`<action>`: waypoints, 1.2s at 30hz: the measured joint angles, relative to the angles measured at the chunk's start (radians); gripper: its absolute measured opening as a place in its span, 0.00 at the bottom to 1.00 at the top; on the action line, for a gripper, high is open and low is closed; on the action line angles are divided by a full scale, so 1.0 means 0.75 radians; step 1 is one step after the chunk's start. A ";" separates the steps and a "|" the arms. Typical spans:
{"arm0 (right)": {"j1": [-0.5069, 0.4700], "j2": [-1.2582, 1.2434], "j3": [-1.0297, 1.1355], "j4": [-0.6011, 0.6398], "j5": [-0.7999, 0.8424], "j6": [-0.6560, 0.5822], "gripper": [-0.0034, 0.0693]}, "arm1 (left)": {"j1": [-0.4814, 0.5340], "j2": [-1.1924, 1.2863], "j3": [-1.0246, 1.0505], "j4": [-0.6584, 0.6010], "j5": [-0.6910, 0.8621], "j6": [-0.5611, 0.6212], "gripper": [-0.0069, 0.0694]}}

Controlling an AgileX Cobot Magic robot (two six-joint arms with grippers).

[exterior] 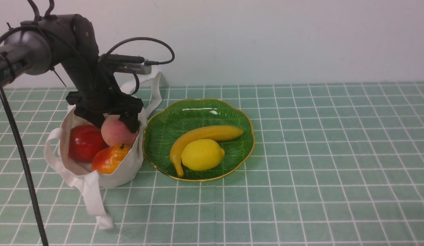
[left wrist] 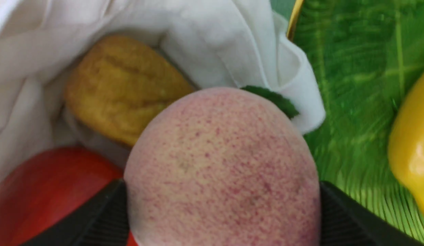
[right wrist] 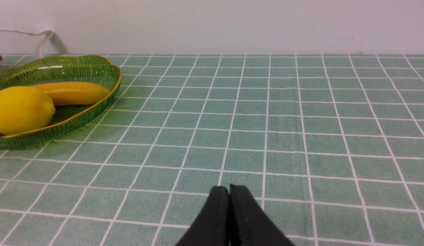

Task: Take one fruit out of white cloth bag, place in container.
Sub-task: 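Reach into the cloth bag and grasp the peach with the left gripper, then move the peach from the bag and place it on the plate with the left gripper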

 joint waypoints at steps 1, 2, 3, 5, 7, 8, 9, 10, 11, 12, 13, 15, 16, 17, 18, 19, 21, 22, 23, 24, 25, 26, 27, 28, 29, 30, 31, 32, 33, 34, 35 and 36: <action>0.000 0.000 0.000 0.000 0.000 0.000 0.03 | -0.006 -0.027 -0.016 0.001 0.033 0.000 0.88; 0.000 0.000 0.000 0.000 0.000 0.000 0.03 | -0.009 -0.049 -0.030 -0.001 0.051 -0.002 0.88; 0.000 0.000 0.000 0.000 0.000 0.000 0.03 | -0.009 -0.049 -0.034 -0.001 0.051 -0.003 0.88; 0.000 0.000 0.000 0.000 0.000 0.000 0.03 | -0.038 -0.144 -0.072 -0.058 0.081 -0.008 0.88; 0.000 0.000 0.000 0.000 0.000 0.000 0.03 | -0.074 -0.201 -0.084 -0.149 0.063 -0.005 0.88; 0.000 0.000 0.000 0.000 0.000 0.000 0.03 | -0.096 -0.220 -0.088 -0.202 0.043 0.000 0.88; 0.000 0.000 0.000 0.000 0.000 0.000 0.03 | -0.110 -0.225 -0.088 -0.231 0.022 0.004 0.88; 0.000 0.000 0.000 0.000 0.000 0.000 0.03 | -0.134 -0.227 -0.089 -0.279 -0.020 0.024 0.88; 0.000 0.000 0.000 0.000 0.000 0.000 0.03 | -0.145 -0.227 -0.090 -0.285 -0.040 0.029 0.88; 0.000 0.000 0.000 0.000 0.000 0.000 0.03 | -0.182 -0.210 -0.090 -0.306 -0.103 0.061 0.88; 0.000 0.000 0.000 0.000 0.000 0.000 0.03 | -0.211 -0.187 -0.090 -0.304 -0.154 0.092 0.88; 0.000 0.000 0.000 0.000 0.000 0.000 0.03 | -0.249 -0.139 -0.090 -0.274 -0.234 0.126 0.88; 0.000 0.000 0.000 0.000 0.000 0.000 0.03 | -0.263 -0.115 -0.090 -0.248 -0.270 0.137 0.88; 0.000 0.000 0.000 0.000 0.000 0.000 0.03 | -0.278 -0.077 -0.090 -0.220 -0.320 0.140 0.88; 0.000 0.000 0.000 0.000 0.000 0.000 0.03 | -0.280 -0.070 -0.090 -0.216 -0.328 0.140 0.88; 0.000 0.000 0.000 0.000 0.000 0.000 0.03 | -0.291 -0.016 -0.088 -0.187 -0.401 0.136 0.88; 0.000 0.000 0.000 0.000 0.000 0.000 0.03 | -0.294 0.035 -0.088 -0.172 -0.473 0.117 0.88; 0.000 0.000 0.000 0.000 0.000 0.000 0.03 | -0.296 0.053 -0.088 -0.169 -0.497 0.107 0.88; 0.000 0.000 0.000 0.000 0.000 0.000 0.03 | -0.296 0.057 -0.088 -0.169 -0.497 0.105 0.88; 0.000 0.000 0.000 0.000 0.000 0.000 0.03 | -0.297 0.081 -0.088 -0.166 -0.535 0.099 0.88; 0.000 0.000 0.000 0.000 0.000 0.000 0.03 | -0.297 0.095 -0.088 -0.165 -0.549 0.098 0.88; 0.000 0.000 0.000 0.000 0.000 0.000 0.03 | -0.297 0.105 -0.088 -0.165 -0.555 0.095 0.88; 0.000 0.000 0.000 0.000 0.000 0.000 0.03 | -0.297 0.111 -0.088 -0.165 -0.555 0.095 0.90; 0.000 0.000 0.000 0.000 0.000 0.000 0.03 | -0.297 0.115 -0.088 -0.165 -0.555 0.095 0.91; 0.000 0.000 0.000 0.000 0.000 0.000 0.03 | -0.297 0.118 -0.088 -0.165 -0.555 0.095 0.94; 0.000 0.000 0.000 0.000 0.000 0.000 0.03 | -0.297 0.118 -0.088 -0.165 -0.555 0.095 0.96; 0.000 0.000 0.000 0.000 0.000 0.000 0.03 | -0.297 0.118 -0.088 -0.165 -0.555 0.095 0.98; 0.000 0.000 0.000 0.000 0.000 0.000 0.03 | -0.297 0.118 -0.088 -0.165 -0.555 0.095 0.98; 0.000 0.000 0.000 0.000 0.000 0.000 0.03 | -0.297 0.118 -0.088 -0.164 -0.550 0.095 0.99; 0.000 0.000 0.000 0.000 0.000 0.000 0.03 | -0.297 0.115 -0.088 -0.162 -0.543 0.095 0.99; 0.000 0.000 0.000 0.000 0.000 0.000 0.03 | -0.297 0.108 -0.088 -0.160 -0.523 0.095 0.99; 0.000 0.000 0.000 0.000 0.000 0.000 0.03 | -0.297 0.101 -0.088 -0.158 -0.508 0.095 0.99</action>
